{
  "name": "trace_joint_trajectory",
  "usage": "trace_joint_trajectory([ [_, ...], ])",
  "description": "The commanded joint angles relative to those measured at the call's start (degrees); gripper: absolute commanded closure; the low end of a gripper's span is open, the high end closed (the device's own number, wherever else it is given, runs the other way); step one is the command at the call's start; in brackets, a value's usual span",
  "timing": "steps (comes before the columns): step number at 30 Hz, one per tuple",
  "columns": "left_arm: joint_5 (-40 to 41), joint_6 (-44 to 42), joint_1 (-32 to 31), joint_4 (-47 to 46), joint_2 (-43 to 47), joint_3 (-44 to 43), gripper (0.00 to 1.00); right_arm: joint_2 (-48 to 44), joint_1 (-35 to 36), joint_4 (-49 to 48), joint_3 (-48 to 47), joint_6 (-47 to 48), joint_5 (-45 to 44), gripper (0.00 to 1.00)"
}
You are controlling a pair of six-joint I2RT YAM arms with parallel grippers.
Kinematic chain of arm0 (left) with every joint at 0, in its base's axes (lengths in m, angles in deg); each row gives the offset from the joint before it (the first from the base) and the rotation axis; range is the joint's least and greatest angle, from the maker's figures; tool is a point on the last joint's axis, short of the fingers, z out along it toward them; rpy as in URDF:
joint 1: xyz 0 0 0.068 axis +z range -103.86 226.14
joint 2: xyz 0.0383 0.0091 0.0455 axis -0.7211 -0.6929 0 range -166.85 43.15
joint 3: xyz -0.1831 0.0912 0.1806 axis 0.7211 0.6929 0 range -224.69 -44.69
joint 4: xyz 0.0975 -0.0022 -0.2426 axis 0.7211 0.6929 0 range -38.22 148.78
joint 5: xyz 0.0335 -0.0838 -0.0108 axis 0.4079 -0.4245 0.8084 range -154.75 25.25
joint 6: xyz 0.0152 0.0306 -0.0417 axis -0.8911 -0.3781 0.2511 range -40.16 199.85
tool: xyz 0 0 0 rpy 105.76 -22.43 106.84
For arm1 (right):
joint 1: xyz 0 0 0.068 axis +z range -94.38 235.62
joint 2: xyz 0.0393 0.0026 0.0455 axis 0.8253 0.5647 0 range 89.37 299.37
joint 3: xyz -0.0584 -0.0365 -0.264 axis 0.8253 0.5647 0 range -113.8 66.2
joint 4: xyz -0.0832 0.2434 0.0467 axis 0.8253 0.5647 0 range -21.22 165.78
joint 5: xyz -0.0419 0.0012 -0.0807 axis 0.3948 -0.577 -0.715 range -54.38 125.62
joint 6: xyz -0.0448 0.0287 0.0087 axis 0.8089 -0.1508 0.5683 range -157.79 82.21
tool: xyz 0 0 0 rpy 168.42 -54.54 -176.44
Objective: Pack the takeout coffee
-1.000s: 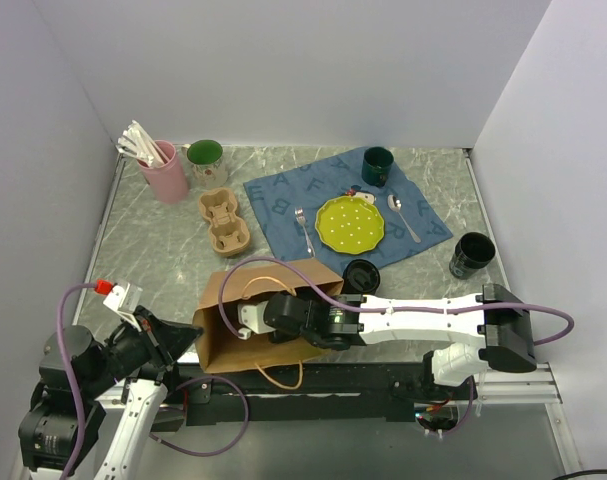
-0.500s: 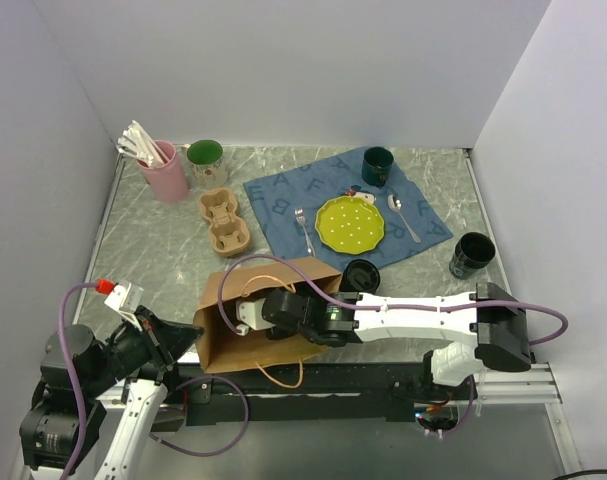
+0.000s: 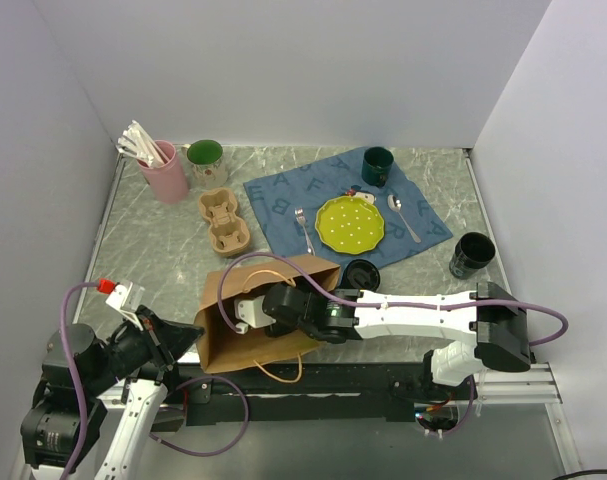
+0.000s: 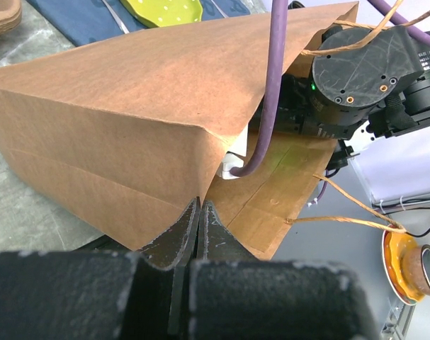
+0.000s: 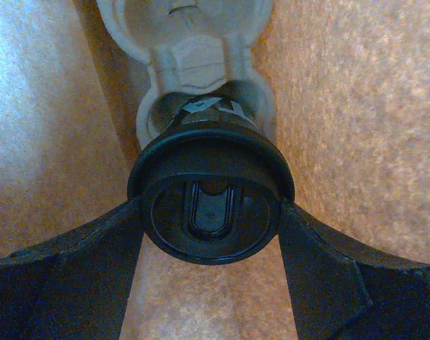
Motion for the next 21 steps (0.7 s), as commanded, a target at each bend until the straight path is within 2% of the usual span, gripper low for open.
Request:
trace_joint_trajectory([
  [1, -1.5, -1.2, -0.1, -1.2, -0.6, 0.4, 0.99, -0.6, -0.6, -3.9, -0.8, 1.6, -1.8, 0.59],
  [7, -1.4, -1.6, -0.1, -1.5, -1.0, 0.6, 0.99, -1.6, -0.6, -3.8, -0.3, 1.8, -3.1, 0.59],
  [21, 0.6, -0.2, -0.2, -1.6, -2.2, 0.0, 0.99, 1.2, -3.9, -7.2, 1.0, 3.8, 3.1, 0.59],
])
